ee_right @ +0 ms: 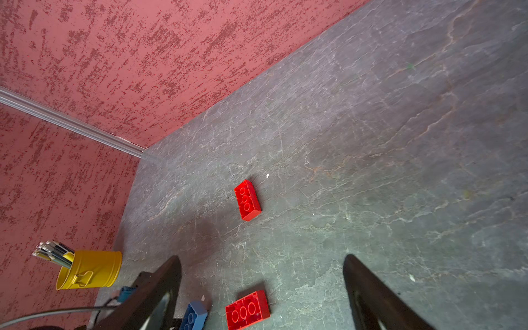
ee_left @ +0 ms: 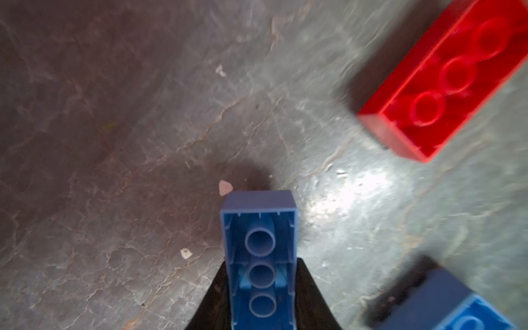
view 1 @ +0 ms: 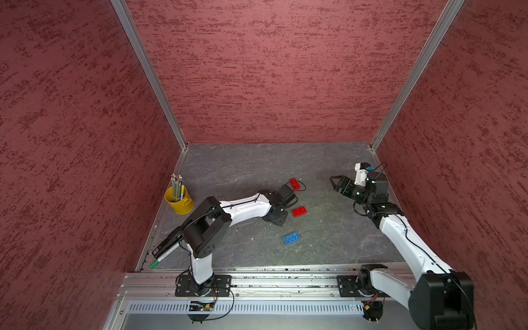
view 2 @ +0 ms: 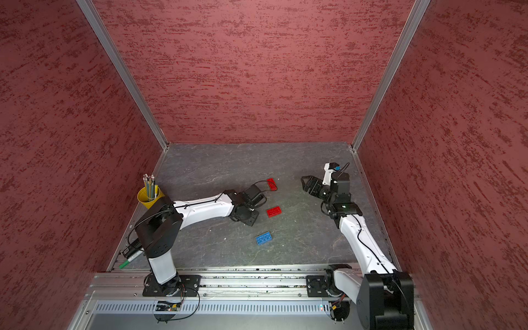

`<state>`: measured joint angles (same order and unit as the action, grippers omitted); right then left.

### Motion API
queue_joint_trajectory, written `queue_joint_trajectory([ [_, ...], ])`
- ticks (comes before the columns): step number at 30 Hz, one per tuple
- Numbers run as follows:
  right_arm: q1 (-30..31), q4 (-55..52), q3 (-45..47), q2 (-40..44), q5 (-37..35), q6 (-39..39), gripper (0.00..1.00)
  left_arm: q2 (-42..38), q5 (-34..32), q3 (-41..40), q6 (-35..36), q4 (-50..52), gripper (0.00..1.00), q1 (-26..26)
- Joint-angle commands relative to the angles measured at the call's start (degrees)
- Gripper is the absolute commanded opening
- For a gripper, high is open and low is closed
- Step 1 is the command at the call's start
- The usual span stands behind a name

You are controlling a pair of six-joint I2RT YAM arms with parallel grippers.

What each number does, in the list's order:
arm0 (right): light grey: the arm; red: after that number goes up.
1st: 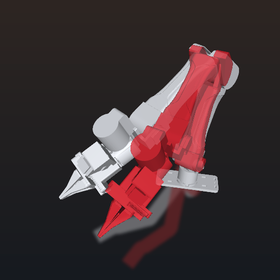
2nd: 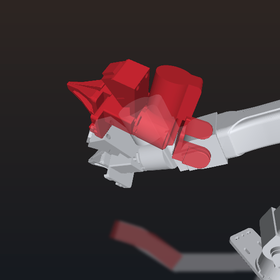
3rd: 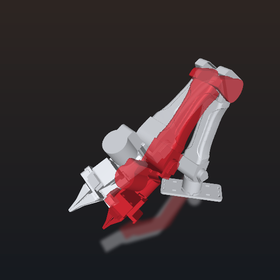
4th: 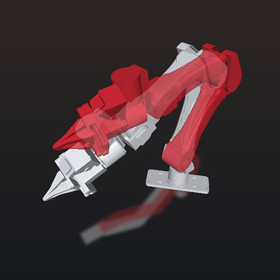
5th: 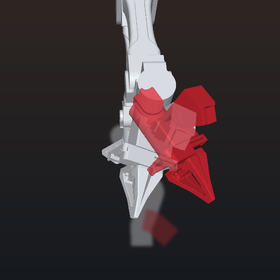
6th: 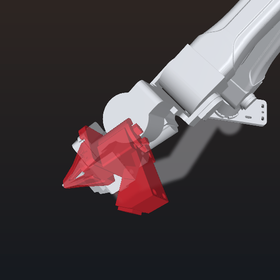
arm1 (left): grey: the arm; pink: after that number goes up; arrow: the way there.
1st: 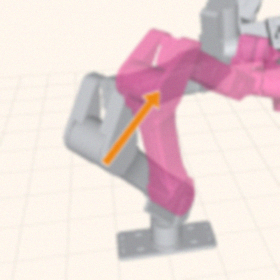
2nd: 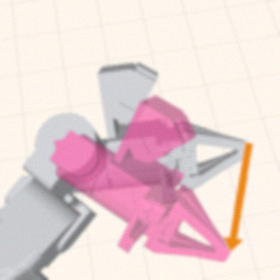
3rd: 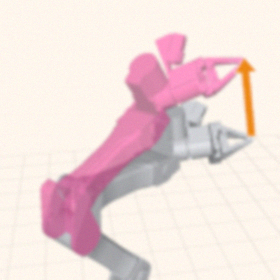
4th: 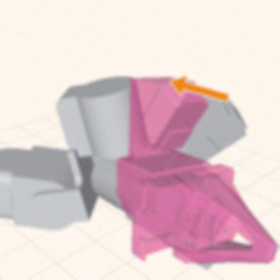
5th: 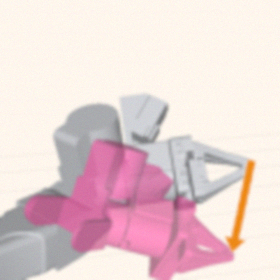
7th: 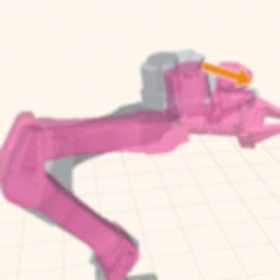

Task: Assemble a rectangle with lego
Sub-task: Pick up the lego brick from the center of the board, then place the lego brick at the center of the board.

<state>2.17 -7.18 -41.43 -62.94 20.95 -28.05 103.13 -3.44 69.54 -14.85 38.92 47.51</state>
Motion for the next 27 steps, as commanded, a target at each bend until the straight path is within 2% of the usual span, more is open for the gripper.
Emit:
queue_joint_trajectory([
  [1, 0.52, 1.81, -1.97, 0.86, 5.27, -0.13, 0.87, -6.97, 10.27, 2.4, -1.76, -7.64, 0.2, -4.93],
  [5, 1.47, 8.34, -0.86, 1.65, 13.78, -1.98, 0.85, -12.08, 25.1, 2.18, -4.84, -16.99, 0.2, -11.71],
  [9, 3.43, 15.47, 0.81, 2.27, 21.0, -4.47, 0.83, -14.74, 36.44, 1.54, -8.92, -24.09, 0.2, -17.05],
  [14, 6.97, 28.07, 3.09, 3.26, 27.56, -9.91, 0.79, -17.11, 48.99, -3.19, -20.48, -39.6, 0.2, -22.78],
  [20, 10.88, 44.07, 3.08, -0.14, 32.14, -19.49, 0.73, -17.6, 53.53, -4.62, -22.0, -43.27, 0.2, -21.49],
  [27, 14.26, 51.11, 0.88, -5.73, 33.36, -23.57, 0.65, -18.69, 55.85, -7.11, -23.03, -47.02, 0.21, -18.27],
])
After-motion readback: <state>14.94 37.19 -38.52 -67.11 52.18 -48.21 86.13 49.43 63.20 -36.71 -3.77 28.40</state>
